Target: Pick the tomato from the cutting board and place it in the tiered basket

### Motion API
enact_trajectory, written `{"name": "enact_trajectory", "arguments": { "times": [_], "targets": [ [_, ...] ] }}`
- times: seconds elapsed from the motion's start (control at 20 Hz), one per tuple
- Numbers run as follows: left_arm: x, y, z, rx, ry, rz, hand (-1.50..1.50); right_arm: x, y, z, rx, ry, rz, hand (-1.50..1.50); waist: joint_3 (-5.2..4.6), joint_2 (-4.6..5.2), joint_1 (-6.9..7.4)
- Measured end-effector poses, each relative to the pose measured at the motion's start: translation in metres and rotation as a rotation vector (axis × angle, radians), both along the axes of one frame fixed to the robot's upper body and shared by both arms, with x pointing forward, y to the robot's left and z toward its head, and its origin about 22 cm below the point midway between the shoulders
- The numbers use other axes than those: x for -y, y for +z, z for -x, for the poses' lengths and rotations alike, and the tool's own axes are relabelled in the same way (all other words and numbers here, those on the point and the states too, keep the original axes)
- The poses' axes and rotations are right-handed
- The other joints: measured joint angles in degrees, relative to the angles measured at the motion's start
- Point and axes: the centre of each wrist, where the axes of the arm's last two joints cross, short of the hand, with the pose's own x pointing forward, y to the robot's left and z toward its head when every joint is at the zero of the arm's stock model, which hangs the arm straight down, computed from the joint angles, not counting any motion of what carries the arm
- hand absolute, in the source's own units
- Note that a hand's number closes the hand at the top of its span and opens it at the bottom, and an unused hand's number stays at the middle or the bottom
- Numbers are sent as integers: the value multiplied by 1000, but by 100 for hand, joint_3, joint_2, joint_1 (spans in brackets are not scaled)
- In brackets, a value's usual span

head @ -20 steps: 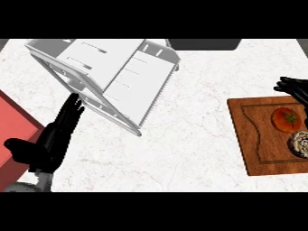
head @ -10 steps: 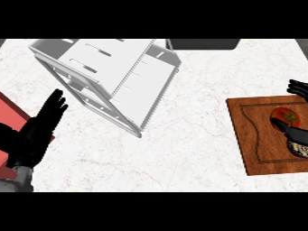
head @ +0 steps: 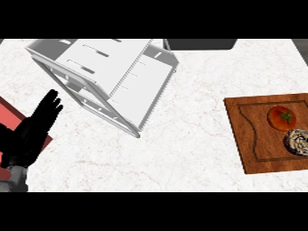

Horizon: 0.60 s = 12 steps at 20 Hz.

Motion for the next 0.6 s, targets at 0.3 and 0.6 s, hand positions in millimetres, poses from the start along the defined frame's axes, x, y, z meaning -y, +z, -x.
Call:
{"name": "enact_trajectory", "arguments": {
  "times": [0.3, 0.6],
  "targets": [
    [-1, 4, -3, -1, 3, -5, 0, -8, 34, 12, -278, 62, 362, -150, -7, -4, -16],
    [6, -1, 2, 3, -12, -1, 0, -48, 42, 14, -412, 56, 464, -150, 7, 9, 58]
  ]
}}
